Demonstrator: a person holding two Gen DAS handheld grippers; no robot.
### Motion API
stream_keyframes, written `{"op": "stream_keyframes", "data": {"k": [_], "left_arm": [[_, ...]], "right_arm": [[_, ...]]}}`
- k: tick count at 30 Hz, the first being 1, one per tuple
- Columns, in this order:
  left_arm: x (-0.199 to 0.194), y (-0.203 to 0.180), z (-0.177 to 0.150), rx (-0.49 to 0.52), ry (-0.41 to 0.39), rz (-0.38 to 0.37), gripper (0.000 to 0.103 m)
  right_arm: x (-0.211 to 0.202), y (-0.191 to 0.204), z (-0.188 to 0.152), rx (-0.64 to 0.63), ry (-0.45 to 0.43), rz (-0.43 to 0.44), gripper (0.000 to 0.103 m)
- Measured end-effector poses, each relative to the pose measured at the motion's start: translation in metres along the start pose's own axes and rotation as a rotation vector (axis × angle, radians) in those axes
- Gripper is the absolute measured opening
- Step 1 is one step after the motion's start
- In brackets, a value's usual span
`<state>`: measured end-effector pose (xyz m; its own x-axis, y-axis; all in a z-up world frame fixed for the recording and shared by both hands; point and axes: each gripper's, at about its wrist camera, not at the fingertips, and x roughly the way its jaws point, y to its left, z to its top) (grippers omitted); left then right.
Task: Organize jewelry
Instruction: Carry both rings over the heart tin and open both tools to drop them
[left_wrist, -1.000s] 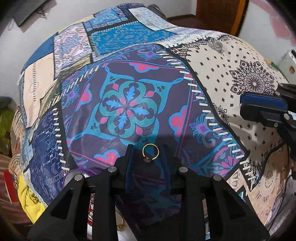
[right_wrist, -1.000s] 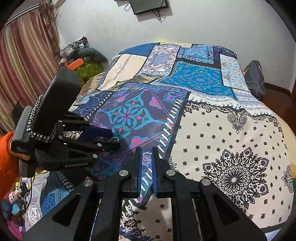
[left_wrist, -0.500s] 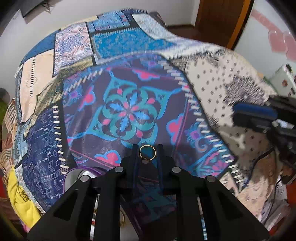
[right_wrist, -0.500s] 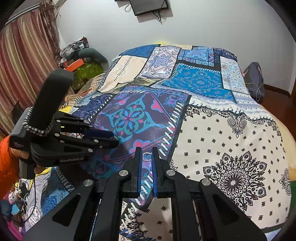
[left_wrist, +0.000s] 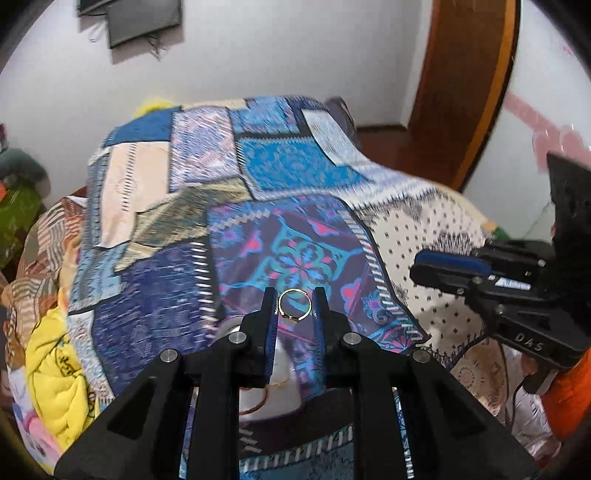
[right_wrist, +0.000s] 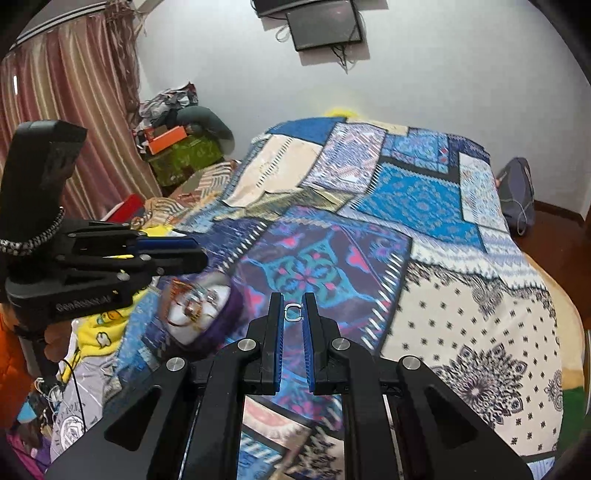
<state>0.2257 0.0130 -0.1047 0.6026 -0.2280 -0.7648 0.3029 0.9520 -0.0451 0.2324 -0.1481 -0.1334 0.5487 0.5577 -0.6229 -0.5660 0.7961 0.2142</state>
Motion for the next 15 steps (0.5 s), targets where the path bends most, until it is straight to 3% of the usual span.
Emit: {"op": "stream_keyframes", "data": {"k": [7,15], "left_arm": [[-0.04,0.039,-0.012,-0.091,-0.083,0.033,0.017],[-0.044,0.065,-0.039,-0.166,-0.084,0.009,0.017]], "right_arm": [[0.006,0.031,0.016,-0.026,-0.026,0.04,0.008],[0.027,0.061,0.022,-0.069,-0.004,0.088,0.009]]}}
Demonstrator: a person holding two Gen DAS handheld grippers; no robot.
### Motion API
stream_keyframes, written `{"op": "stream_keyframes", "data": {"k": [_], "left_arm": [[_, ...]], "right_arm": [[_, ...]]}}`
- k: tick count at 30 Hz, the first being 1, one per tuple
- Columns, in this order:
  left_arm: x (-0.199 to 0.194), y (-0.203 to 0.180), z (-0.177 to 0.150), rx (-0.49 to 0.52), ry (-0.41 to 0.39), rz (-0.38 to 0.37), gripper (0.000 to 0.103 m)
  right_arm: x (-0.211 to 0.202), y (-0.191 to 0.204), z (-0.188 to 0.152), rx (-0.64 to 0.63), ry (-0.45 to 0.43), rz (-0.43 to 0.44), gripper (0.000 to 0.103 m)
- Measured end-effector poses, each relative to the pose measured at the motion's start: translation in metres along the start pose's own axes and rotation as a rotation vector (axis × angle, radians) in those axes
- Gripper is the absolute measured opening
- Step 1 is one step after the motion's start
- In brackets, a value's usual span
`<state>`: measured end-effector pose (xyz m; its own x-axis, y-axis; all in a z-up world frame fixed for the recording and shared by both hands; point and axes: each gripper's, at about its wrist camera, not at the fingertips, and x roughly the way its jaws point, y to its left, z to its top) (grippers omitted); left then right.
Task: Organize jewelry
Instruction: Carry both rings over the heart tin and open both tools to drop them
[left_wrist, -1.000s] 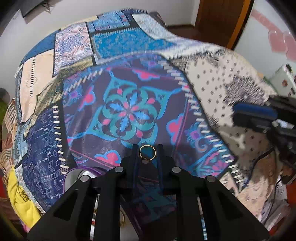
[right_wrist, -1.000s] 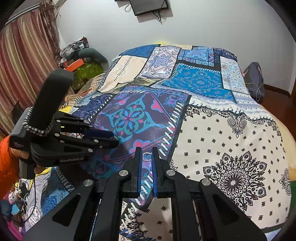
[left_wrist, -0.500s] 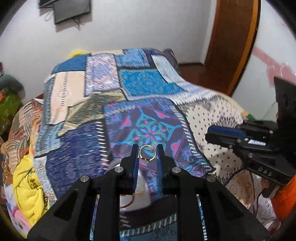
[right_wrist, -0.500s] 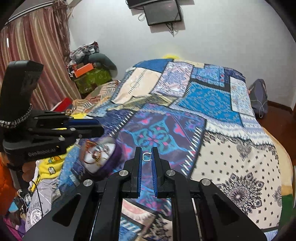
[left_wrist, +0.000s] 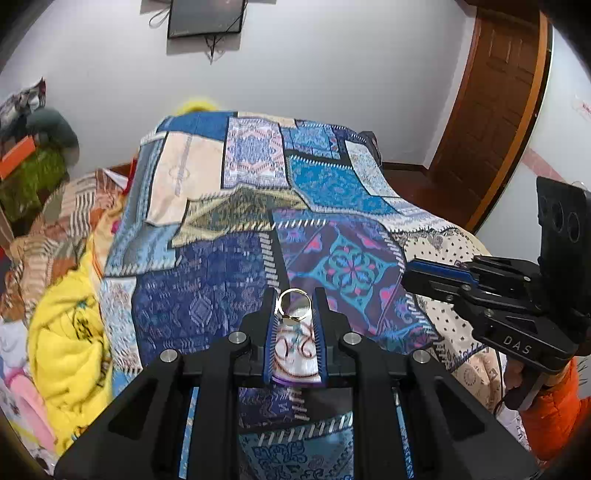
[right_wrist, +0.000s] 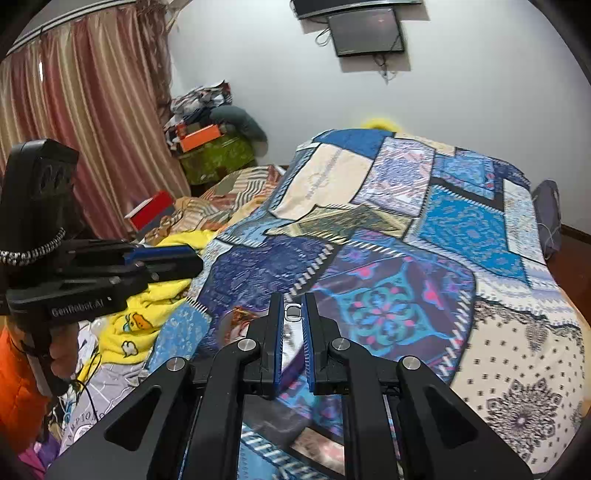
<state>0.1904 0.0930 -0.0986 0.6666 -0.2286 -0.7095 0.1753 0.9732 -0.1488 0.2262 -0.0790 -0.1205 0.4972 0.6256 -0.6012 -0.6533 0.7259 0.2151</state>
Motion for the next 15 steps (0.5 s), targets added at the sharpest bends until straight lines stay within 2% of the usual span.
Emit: {"op": "stream_keyframes", "data": {"k": [8,15], "left_arm": [[0.023,0.011,-0.031,-0.043,0.066,-0.05,0.017],[0.042,0.015,-0.046,-0.065,0.103,-0.088,0.017]], "right_arm": [[0.03,0.012,-0.013,-0.02,0.082,0.021,0.008],[0.054,0.01,-0.02,-0.022,0.139,0.024,0.008]]}}
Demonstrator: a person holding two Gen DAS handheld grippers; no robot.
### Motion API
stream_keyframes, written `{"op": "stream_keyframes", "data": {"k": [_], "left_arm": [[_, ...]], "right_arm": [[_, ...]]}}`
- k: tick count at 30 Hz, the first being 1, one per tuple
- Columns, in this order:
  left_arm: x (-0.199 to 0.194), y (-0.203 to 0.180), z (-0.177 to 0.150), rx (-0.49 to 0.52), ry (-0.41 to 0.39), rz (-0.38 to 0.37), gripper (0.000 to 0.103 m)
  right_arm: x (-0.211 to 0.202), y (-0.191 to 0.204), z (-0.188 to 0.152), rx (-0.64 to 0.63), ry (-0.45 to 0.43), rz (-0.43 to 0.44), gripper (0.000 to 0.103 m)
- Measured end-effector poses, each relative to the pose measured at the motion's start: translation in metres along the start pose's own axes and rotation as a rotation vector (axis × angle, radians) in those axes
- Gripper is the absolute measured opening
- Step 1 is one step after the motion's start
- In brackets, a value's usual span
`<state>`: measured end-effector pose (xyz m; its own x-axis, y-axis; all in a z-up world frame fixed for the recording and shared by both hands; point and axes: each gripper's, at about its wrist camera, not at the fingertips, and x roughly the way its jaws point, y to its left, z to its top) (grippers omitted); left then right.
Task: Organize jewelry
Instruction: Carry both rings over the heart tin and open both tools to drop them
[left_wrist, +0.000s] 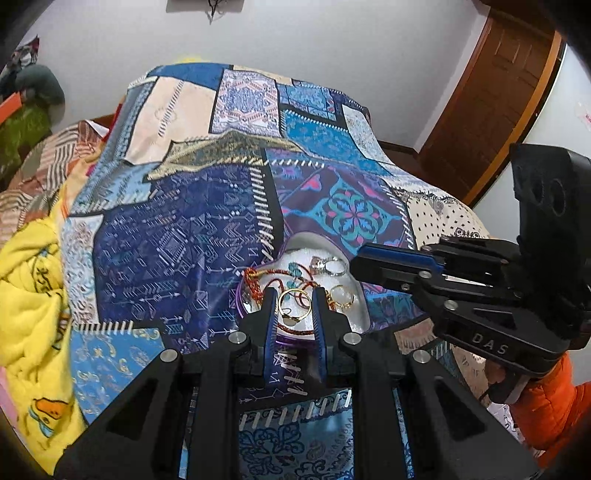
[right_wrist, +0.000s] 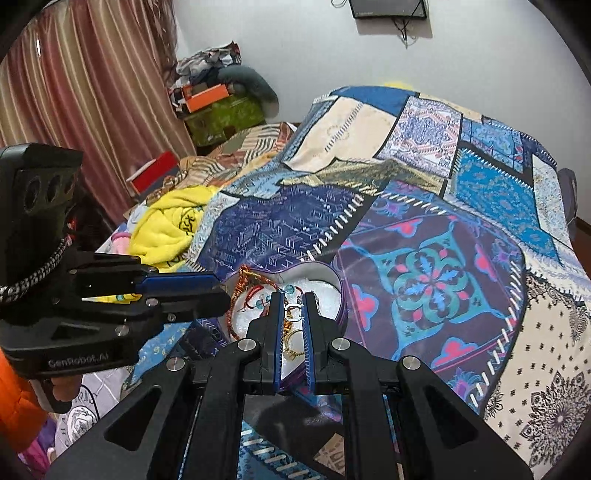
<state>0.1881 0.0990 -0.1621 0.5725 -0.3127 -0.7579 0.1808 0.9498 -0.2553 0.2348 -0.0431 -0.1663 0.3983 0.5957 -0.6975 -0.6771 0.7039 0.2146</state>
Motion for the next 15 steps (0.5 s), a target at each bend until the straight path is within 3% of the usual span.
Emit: {"op": "stream_keyframes", "data": {"k": [15], "left_arm": [[0.015,-0.008,-0.004,0.042,0.005,0.013,0.017]], "right_arm": [[0.02,-0.001,-0.001,-0.012,0.037,0.004,0.009]]}}
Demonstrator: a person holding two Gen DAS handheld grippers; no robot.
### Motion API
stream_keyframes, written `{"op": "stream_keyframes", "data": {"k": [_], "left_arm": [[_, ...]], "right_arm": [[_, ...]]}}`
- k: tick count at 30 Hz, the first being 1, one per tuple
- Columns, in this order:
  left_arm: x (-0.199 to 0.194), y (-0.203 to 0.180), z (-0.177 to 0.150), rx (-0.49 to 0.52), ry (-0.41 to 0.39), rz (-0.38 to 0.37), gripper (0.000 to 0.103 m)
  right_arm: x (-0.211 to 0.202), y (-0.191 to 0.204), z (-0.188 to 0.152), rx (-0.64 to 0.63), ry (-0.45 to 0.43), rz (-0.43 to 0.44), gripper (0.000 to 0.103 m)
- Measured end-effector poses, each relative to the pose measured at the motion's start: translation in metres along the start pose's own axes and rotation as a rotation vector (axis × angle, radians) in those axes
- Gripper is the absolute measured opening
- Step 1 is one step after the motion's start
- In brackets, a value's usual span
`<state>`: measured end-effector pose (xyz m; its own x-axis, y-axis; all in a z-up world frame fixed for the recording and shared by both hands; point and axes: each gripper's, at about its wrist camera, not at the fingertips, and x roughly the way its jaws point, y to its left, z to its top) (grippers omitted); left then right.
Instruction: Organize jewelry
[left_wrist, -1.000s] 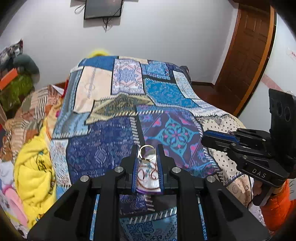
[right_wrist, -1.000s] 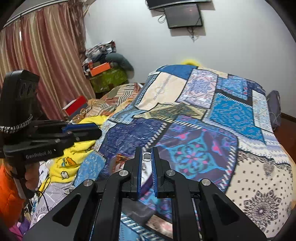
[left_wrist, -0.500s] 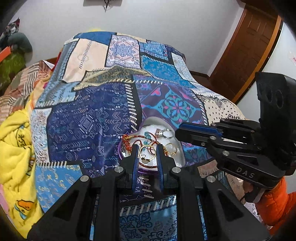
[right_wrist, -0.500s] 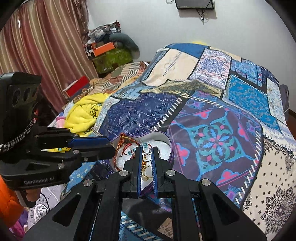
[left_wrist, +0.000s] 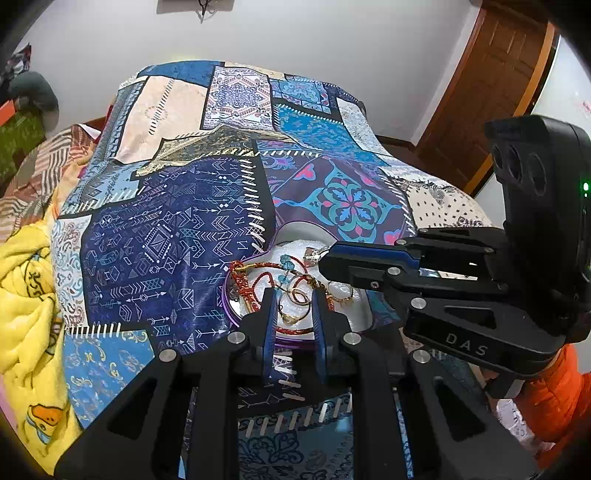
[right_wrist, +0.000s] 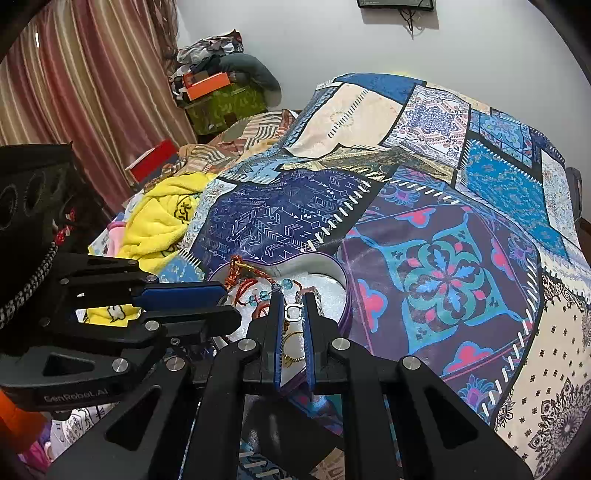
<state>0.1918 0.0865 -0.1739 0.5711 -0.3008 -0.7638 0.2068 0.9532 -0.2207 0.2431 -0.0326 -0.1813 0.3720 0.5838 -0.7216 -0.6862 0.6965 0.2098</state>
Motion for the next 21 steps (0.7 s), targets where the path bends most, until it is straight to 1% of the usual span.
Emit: {"op": "stream_keyframes", "data": {"k": [5,8,11,13,16,19,21], "left_arm": [[-0.002,-0.001,0.0,0.013,-0.009,0.028,0.017],[-0.003,-0.001,0.001,0.013,-0.007,0.03,0.017],[-0.006,-0.003,0.002,0.017,-0.008,0.046,0.022],[-0.01,-0.005,0.002,0.017,-0.014,0.055,0.026],[-0.021,-0.007,0.004,0.011,-0.038,0.062,0.027],[-0.04,-0.011,0.008,0.002,-0.083,0.082,0.027],[-0.058,-0.016,0.012,-0.005,-0.129,0.103,0.027]], "right_arm": [[-0.001,0.0,0.002,-0.001,-0.013,-0.015,0.009],[-0.003,-0.002,0.003,0.015,-0.005,0.006,0.01],[-0.007,-0.003,0.004,0.025,-0.009,0.002,0.017],[-0.014,-0.002,0.005,0.028,-0.02,0.0,0.017],[-0.028,-0.001,0.007,0.032,-0.045,-0.001,0.017],[-0.048,0.003,0.009,0.032,-0.086,-0.011,0.018],[-0.067,0.007,0.012,0.031,-0.126,-0.021,0.018]]}}
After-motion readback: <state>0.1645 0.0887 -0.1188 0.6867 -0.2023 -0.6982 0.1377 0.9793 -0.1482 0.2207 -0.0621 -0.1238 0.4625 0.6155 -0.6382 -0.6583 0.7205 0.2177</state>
